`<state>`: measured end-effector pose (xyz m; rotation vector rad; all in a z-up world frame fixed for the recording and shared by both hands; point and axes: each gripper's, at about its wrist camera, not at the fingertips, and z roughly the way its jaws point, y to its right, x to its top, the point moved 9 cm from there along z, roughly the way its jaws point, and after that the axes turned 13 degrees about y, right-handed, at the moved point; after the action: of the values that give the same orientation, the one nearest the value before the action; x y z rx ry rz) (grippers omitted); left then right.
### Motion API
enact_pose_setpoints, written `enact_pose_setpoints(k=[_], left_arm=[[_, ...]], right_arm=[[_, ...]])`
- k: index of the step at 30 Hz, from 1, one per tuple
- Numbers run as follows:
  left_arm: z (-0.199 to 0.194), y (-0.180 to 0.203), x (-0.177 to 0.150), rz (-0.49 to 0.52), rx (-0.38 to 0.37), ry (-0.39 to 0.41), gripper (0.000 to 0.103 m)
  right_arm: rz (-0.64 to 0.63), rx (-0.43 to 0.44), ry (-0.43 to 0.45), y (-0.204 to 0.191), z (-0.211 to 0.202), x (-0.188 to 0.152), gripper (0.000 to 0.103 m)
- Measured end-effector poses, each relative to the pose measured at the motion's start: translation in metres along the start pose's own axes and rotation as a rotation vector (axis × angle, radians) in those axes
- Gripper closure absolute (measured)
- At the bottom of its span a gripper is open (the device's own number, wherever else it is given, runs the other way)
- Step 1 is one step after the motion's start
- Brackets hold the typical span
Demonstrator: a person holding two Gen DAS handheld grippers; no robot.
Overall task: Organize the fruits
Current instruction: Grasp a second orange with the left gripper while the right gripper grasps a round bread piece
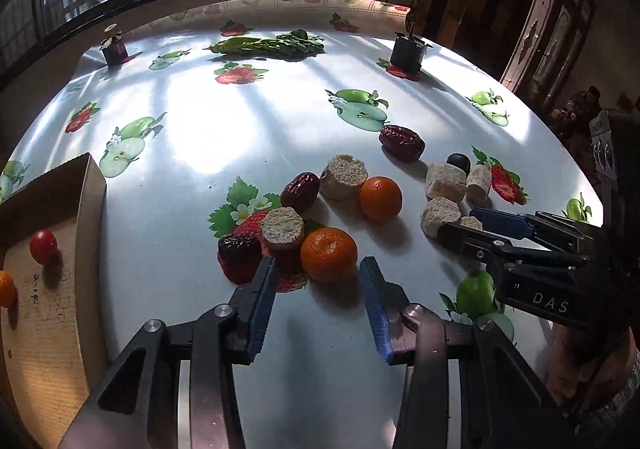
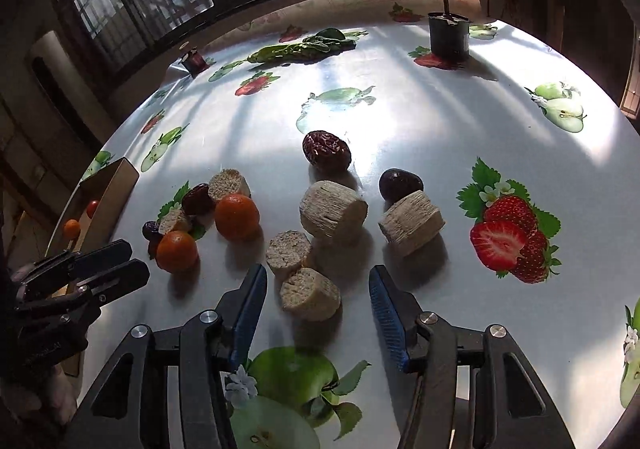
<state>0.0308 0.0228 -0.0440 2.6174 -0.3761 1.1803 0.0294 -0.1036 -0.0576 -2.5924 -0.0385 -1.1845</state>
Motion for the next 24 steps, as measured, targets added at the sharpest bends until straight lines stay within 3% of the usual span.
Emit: enact_pose_setpoints(k=[6, 8, 16, 19, 24], left_arm=[[0.024, 0.008, -0.003, 0.018, -0.004, -0.031, 0.062], [0.027, 0.007, -0.002, 0.003, 0.005, -0.023, 0.071], [0.027, 0.008, -0.002, 0.003, 0.016, -0.014, 0.071], [0.023, 0.007, -0.003, -0.015, 0.016, -0.022, 0.072], [-0.006, -0.005, -0.003, -0.076, 0.011, 0.018, 0.072]], right_arm=[[-0.061, -0.017, 0.021, -0.003, 0.003, 0.0, 0.053], [-0.062, -0.021, 0.023, -0.001, 0.002, 0.0, 0.057], [-0.081, -0.033, 0.027, -0.003, 0.002, 0.0, 0.06], [-0.083, -0.02, 0.025, -0.006, 0.002, -0.001, 0.072], [-0.098, -0.034, 0.041, -0.008, -0.004, 0.0, 0.073]])
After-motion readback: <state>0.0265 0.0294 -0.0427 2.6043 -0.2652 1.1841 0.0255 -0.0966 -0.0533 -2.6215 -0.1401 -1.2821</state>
